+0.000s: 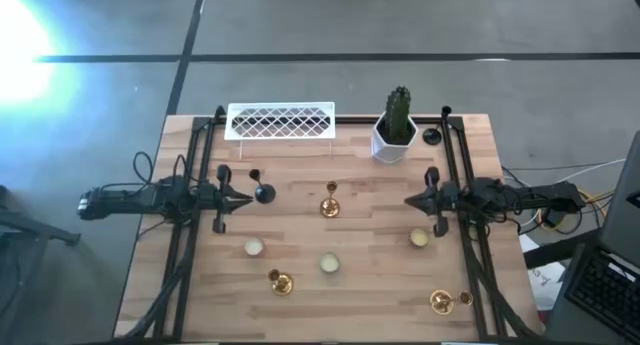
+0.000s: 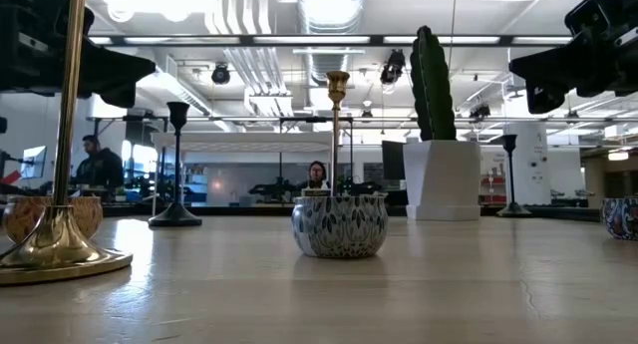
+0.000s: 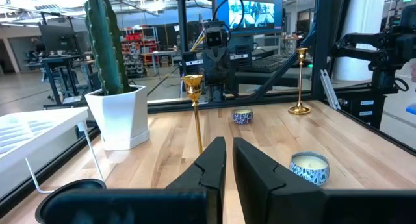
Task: Pick & Place candle stick holders
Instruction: Put the bottom black candle holder on the shelf
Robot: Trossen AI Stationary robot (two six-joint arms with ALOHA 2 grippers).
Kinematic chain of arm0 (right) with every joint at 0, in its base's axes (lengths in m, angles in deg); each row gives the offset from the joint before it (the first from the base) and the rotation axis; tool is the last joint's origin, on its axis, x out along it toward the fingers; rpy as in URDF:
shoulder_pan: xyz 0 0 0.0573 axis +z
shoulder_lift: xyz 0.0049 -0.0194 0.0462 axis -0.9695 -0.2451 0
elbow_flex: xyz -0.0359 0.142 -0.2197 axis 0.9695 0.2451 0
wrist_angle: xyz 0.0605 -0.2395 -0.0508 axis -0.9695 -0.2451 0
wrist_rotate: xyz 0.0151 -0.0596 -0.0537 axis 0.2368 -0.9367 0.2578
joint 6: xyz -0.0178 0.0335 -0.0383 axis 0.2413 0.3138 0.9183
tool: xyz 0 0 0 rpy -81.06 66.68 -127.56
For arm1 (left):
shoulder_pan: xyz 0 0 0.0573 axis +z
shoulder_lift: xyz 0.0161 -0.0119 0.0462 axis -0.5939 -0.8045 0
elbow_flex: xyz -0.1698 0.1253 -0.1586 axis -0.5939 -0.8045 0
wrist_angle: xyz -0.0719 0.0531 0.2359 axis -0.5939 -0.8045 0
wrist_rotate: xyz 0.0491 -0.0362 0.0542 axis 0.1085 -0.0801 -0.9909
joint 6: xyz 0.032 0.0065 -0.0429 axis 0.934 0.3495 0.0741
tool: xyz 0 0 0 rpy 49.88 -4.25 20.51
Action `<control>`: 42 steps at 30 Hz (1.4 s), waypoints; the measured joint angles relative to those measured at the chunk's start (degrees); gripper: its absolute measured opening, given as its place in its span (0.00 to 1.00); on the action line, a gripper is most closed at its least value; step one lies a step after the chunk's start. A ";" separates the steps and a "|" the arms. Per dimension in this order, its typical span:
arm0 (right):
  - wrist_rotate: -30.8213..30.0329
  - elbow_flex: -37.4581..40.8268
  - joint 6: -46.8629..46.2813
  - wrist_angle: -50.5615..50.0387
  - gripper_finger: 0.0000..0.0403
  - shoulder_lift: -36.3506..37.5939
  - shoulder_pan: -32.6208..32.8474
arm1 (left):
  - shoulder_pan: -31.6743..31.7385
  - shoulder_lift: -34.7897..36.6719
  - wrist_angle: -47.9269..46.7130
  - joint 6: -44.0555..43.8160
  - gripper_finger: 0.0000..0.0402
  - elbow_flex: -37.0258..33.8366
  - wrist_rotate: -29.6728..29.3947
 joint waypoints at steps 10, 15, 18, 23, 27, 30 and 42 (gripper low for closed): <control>-0.06 0.00 1.87 13.60 0.02 0.02 -0.02 | -0.02 0.00 0.01 0.00 0.08 0.00 -0.01; -0.07 -5.79 9.22 23.56 0.02 0.13 0.00 | -0.02 0.01 0.00 -0.01 0.08 0.00 0.00; -0.07 -14.70 13.94 15.22 0.02 -0.77 0.00 | -0.01 0.00 0.00 -0.01 0.08 0.00 -0.01; -0.73 -29.59 14.81 -4.37 0.02 -5.96 0.02 | -0.02 0.02 0.00 0.00 0.08 0.00 0.00; -6.90 -37.50 10.84 -20.88 0.02 -13.40 0.02 | -0.01 0.02 0.01 0.00 0.08 0.00 -0.02; -14.91 -41.40 7.77 -26.50 0.02 -19.76 0.02 | -0.01 0.01 0.01 -0.01 0.08 0.00 -0.02; -27.51 -51.27 -0.25 -28.29 0.02 -31.37 0.02 | -0.02 0.00 0.00 -0.02 0.08 0.00 -0.02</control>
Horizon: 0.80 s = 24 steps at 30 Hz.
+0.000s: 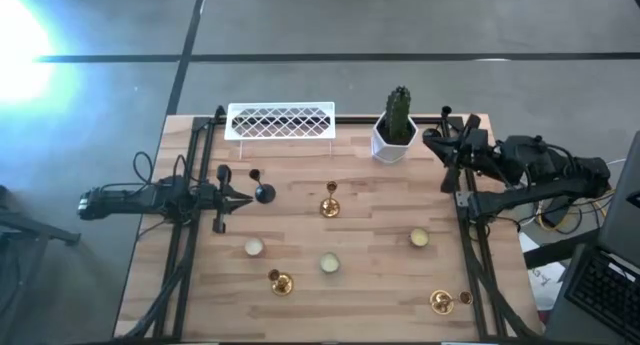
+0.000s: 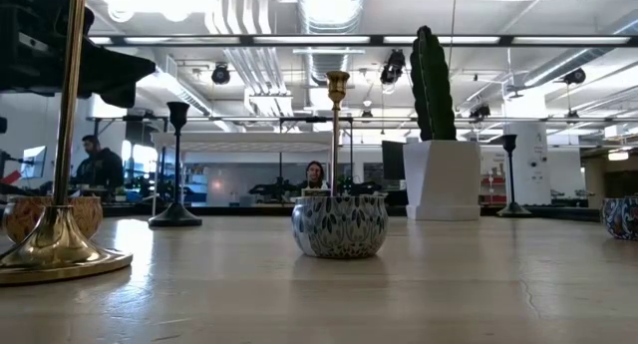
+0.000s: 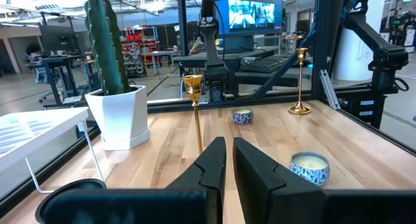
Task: Pick & Place candle stick holders
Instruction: Put the bottom black candle holder on the shelf
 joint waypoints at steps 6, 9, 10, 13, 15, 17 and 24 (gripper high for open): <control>0.38 4.45 6.36 0.10 0.02 0.01 -0.02 | 0.00 0.00 0.01 0.00 0.08 0.00 0.01; 0.05 8.41 11.53 5.48 0.02 -1.35 -0.04 | 0.02 0.02 0.01 0.01 0.08 0.00 0.01; 0.13 9.42 10.89 8.19 0.02 -1.83 -0.04 | 0.00 0.00 0.00 0.00 0.08 0.00 0.02; 5.83 10.99 5.63 12.82 0.02 -3.04 -0.04 | 0.00 0.02 0.02 0.00 0.08 0.00 0.02; 10.77 11.14 2.65 12.47 0.02 -3.85 0.04 | 0.00 0.01 0.01 0.01 0.08 0.00 0.01; 14.04 11.37 0.01 11.96 0.02 -4.61 0.24 | 0.01 0.02 0.02 0.00 0.08 0.00 0.00; 14.64 11.50 -0.26 11.94 0.02 -6.72 1.41 | 0.00 -0.11 1.89 -2.67 0.08 0.00 0.00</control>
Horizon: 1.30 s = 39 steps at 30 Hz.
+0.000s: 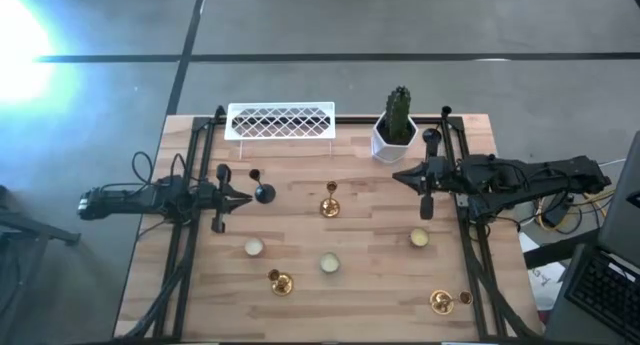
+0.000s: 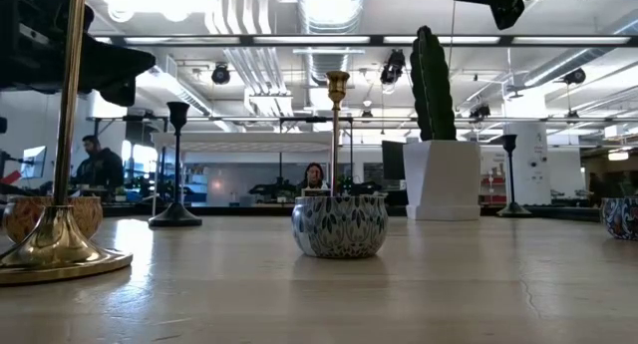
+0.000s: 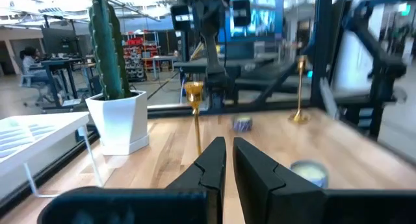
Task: Pick & Place candle stick holders
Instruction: Put the bottom black candle holder on the shelf
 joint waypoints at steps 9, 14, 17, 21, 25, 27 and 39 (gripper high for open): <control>-0.55 -1.60 -2.88 0.52 0.02 0.97 -0.03 | -0.02 -0.46 3.40 -5.64 0.08 0.00 0.00; -3.30 -1.61 0.25 0.21 0.02 1.04 -0.04 | 0.00 -0.92 -0.80 -5.67 0.08 0.00 -0.05; -7.43 -1.61 0.04 0.23 0.02 0.94 -0.07 | 0.02 -1.15 -1.90 -9.35 0.09 0.02 -1.63; -9.71 -1.61 0.04 0.33 0.02 0.89 -0.06 | -0.02 -3.53 -3.60 -10.23 0.17 0.61 -2.60; -11.21 -1.60 0.03 0.67 0.02 0.92 -0.08 | 0.02 -7.79 -3.90 -14.12 0.31 0.76 -4.99; -11.20 -1.58 0.05 0.66 0.02 1.05 -0.08 | 0.02 -10.35 -4.05 -16.09 0.38 0.83 -5.57; -11.18 -1.56 3.52 0.10 0.02 1.07 -0.08 | 0.00 -22.69 -8.90 -21.63 0.70 2.75 -9.17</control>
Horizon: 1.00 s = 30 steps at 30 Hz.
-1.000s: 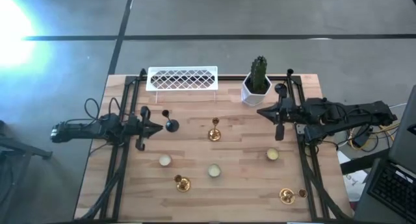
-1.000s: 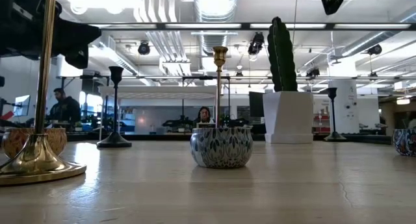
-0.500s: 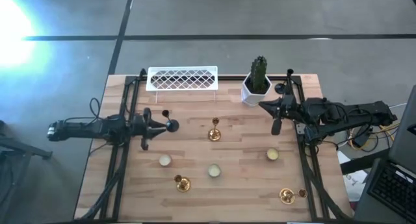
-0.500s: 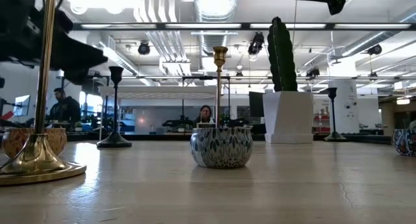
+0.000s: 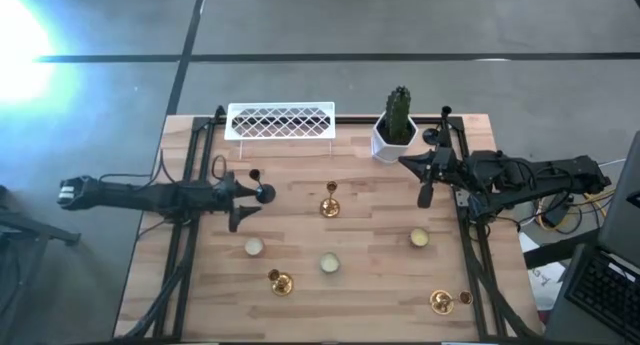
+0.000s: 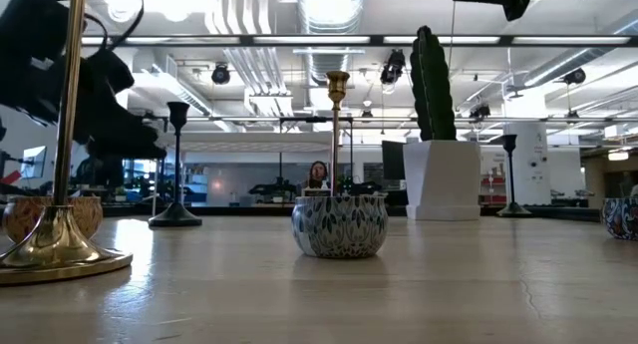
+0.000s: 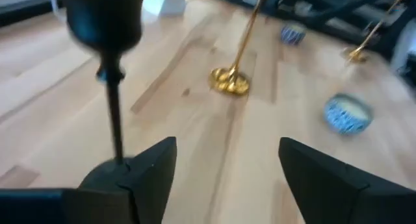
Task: Pick & Place candle stick holders
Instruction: Put the bottom black candle holder on the shelf
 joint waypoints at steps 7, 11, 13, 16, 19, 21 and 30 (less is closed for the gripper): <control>0.12 0.09 1.31 -0.04 0.02 0.00 0.00 | 0.04 -5.32 2.45 -2.27 0.70 -0.15 -8.20; 0.13 0.24 1.91 -0.01 0.02 0.00 0.02 | 0.06 -6.85 3.58 -1.89 0.70 -0.23 -14.00; 0.13 0.40 1.98 -0.04 0.02 0.00 0.01 | 0.06 -7.24 3.89 -2.12 0.70 -0.23 -15.48; 0.13 0.59 2.04 0.02 0.02 0.01 0.02 | 0.08 -7.59 5.29 -2.77 0.70 -0.23 -16.46; 0.13 0.91 2.33 0.01 0.02 0.00 0.02 | 0.28 -8.11 8.27 -3.02 0.70 -0.57 -17.05; 0.11 1.02 2.32 0.07 0.02 0.00 0.00 | 0.43 -8.77 9.65 -2.66 0.70 -0.65 -17.02; 0.11 1.07 2.81 0.34 0.02 0.00 0.00 | 1.21 -12.35 12.97 -1.83 0.69 -0.65 -19.62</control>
